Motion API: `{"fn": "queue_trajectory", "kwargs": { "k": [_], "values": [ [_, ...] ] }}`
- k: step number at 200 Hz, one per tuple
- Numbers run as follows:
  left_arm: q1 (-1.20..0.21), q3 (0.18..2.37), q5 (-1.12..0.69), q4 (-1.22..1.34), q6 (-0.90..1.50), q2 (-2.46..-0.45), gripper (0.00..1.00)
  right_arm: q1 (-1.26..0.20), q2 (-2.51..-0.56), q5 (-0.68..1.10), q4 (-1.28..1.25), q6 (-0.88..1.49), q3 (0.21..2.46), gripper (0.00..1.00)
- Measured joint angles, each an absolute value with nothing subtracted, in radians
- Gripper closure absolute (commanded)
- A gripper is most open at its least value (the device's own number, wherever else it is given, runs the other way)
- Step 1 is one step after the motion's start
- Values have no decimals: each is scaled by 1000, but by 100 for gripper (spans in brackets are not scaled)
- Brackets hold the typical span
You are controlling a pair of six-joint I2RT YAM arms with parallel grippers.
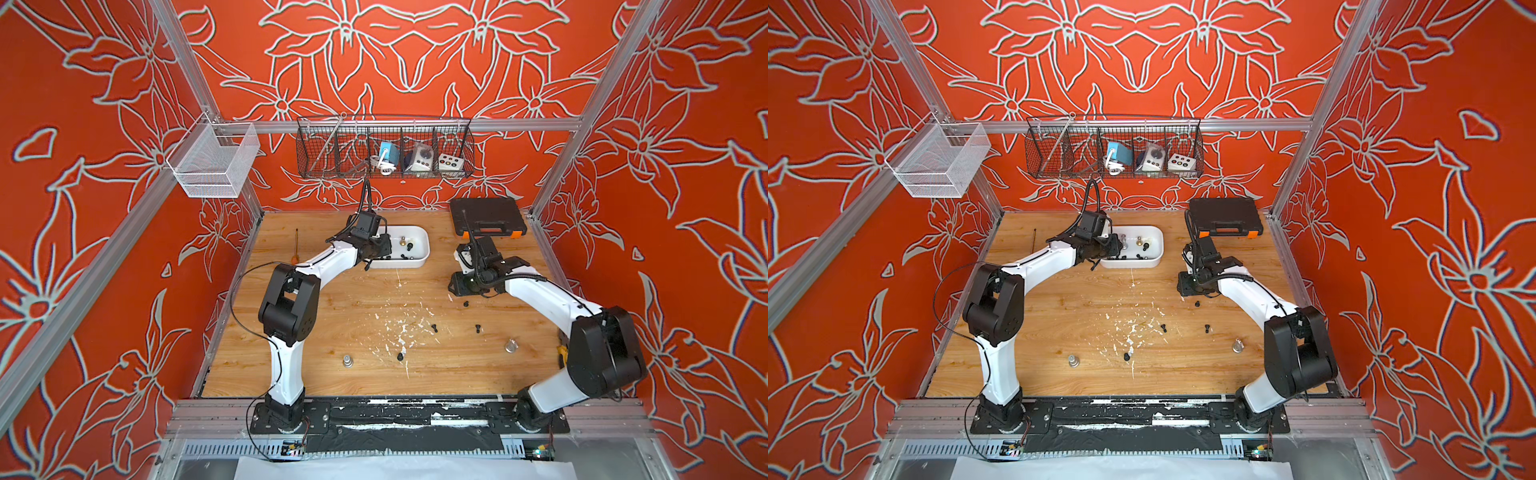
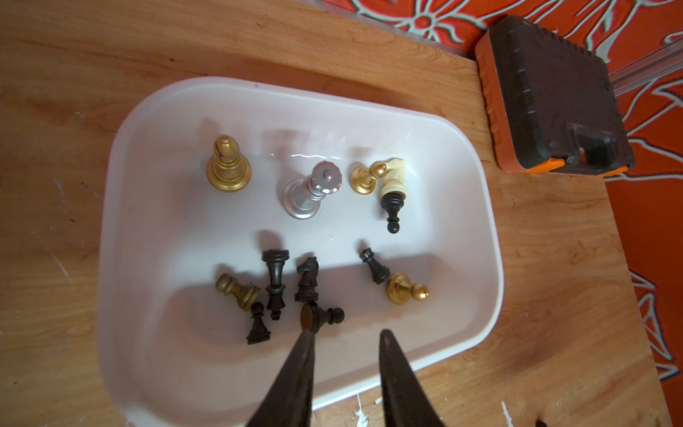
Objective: Put the chess pieces into the storage box
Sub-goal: Place the chess piece in the storage box, then pick up the chess piece at the center of the board.
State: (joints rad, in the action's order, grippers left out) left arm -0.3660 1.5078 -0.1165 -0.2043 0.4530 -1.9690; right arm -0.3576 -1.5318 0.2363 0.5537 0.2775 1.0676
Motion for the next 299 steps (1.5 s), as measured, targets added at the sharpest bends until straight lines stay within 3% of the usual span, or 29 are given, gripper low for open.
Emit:
{"fn": "queue_trajectory", "kwargs": {
  "k": [83,179,299],
  "values": [
    [-335,1417,-162,-139,469,-1823,68,-379,-1465,236,570,275,1016,55],
    [-307,1265,-183,-88,501,-1718,68,-560,-1449,219,581,284,950,56],
    [-300,1169,-192,-67,526,-1660,67,-702,-1563,145,591,287,968,56]
  ]
}}
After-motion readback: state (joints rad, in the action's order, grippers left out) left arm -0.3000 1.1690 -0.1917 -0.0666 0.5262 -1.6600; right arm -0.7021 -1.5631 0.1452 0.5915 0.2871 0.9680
